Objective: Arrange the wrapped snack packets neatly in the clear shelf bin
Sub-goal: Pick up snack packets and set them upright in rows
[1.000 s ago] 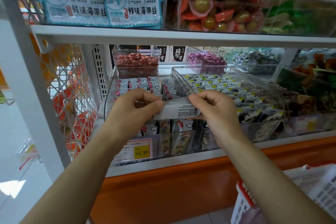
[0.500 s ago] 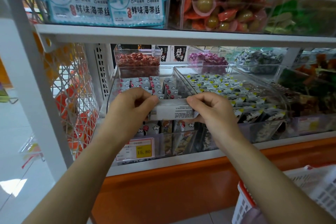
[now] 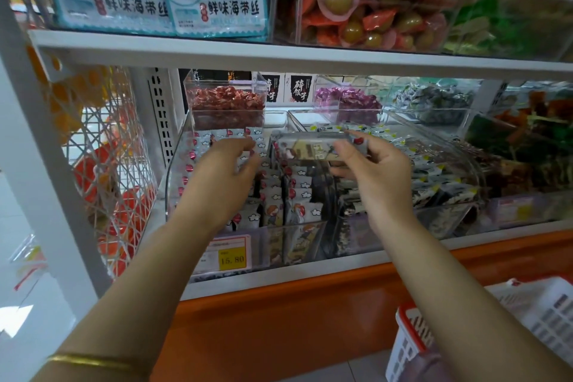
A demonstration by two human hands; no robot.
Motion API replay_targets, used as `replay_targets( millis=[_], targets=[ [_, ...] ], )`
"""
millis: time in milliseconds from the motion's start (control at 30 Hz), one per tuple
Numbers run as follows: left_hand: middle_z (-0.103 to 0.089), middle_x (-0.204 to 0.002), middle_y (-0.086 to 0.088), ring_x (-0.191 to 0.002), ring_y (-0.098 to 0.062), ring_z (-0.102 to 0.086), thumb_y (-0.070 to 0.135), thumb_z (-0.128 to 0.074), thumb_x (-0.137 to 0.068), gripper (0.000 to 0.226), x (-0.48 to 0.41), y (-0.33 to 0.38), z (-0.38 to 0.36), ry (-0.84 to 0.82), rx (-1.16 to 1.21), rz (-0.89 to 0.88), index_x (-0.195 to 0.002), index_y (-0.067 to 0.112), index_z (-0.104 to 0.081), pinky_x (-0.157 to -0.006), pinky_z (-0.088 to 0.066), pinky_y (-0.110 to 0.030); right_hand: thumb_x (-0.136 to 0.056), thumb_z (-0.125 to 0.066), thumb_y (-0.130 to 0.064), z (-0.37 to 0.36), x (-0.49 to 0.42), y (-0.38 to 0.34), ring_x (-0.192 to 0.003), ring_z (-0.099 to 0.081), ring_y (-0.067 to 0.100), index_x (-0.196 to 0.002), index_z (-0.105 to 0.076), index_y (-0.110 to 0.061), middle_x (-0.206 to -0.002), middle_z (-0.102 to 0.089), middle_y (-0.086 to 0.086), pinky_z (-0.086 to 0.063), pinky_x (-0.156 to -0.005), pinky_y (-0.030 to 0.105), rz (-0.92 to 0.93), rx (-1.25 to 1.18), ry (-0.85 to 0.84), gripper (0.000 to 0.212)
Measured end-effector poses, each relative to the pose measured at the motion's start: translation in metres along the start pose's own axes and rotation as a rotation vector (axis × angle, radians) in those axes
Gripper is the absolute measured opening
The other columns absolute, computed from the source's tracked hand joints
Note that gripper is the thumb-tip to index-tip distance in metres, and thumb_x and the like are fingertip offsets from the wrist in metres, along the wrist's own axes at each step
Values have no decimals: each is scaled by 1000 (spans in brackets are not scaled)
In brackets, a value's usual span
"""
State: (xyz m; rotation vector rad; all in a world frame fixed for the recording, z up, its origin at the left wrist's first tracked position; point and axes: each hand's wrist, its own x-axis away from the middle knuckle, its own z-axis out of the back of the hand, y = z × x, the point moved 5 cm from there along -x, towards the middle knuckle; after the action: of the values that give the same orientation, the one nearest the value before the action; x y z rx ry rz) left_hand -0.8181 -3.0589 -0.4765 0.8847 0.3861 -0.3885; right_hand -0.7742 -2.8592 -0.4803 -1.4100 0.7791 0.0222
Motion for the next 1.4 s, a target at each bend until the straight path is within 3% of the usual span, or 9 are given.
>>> replay_targets(
  millis=[200, 367, 467, 567, 633, 700, 967, 1133, 1400],
  targets=[
    [-10, -158, 4, -144, -13, 1, 36, -23, -99, 51, -3, -16, -51, -471, -653, -157, -147, 20, -21, -114, 2, -49, -88, -63, -12, 7, -4, 11, -71, -69, 12, -99, -62, 0, -91, -64, 9, -58, -68, 26, -66, 15, 60, 17],
    [-3, -158, 5, -144, -13, 5, 39, -13, -99, 54, -6, -24, -57, -583, -825, -157, -150, 21, -10, -112, 5, -55, -88, -64, -17, 4, -4, 11, -70, -69, 13, -94, -63, -4, -93, -65, 11, -55, -63, 19, -65, 41, 66, 15],
    [-11, -157, 6, -145, -11, 0, 38, -16, -99, 52, -3, -20, -53, -574, -806, -166, -148, 21, -18, -113, 4, -56, -88, -63, -18, 2, -4, 8, -69, -68, 8, -102, -64, -2, -94, -66, 7, -55, -65, 19, -42, 109, 48, 21],
    [-25, -153, 5, -144, -12, -8, 38, -23, -98, 49, 4, -14, -43, -524, -765, -193, -144, 24, -30, -112, 1, -55, -86, -65, -19, -6, -5, -2, -78, -67, 13, -95, -65, -21, -89, -66, -1, -56, -74, 29, 57, 218, -21, 9],
    [-36, -145, 4, -140, -14, -18, 38, -25, -97, 45, 11, -11, -36, -498, -751, -218, -139, 26, -38, -113, -2, -54, -84, -68, -19, -20, -8, -13, -78, -61, 9, -86, -61, -28, -82, -62, -11, -50, -74, 20, 183, 342, -82, 12],
    [-42, -138, 5, -136, -14, -24, 38, -26, -97, 43, 17, -7, -30, -479, -737, -239, -135, 27, -43, -113, -5, -54, -82, -70, -21, -42, -16, -21, -76, -55, 6, -89, -64, -17, -82, -60, -9, -41, -68, 15, 279, 477, -165, 10],
    [-46, -126, 7, -129, -15, -32, 38, -32, -97, 38, 25, -5, -19, -432, -656, -249, -130, 28, -45, -115, -13, -50, -90, -61, -23, -122, -32, 8, -114, -53, 25, -125, -55, -5, -127, -57, 12, -40, -91, 30, 215, 1172, -919, 39],
    [-53, -104, 1, -100, -18, -46, 27, -49, -91, 26, 15, -4, 4, -271, -394, -200, -111, 18, -62, -93, -39, -34, -96, -51, -17, -127, -32, 10, -104, -57, 25, -111, -65, -3, -117, -63, 13, -42, -80, 27, 210, 1150, -947, 24],
    [-49, -121, -5, -113, -21, -43, 7, -46, -88, 37, 10, -16, 19, -199, -380, -80, -123, 13, -57, -86, -30, -21, -93, -40, -2, -134, -29, 25, -102, -57, 26, -115, -63, -3, -117, -62, 14, -44, -84, 28, 127, 1173, -1035, 31]
  ],
)
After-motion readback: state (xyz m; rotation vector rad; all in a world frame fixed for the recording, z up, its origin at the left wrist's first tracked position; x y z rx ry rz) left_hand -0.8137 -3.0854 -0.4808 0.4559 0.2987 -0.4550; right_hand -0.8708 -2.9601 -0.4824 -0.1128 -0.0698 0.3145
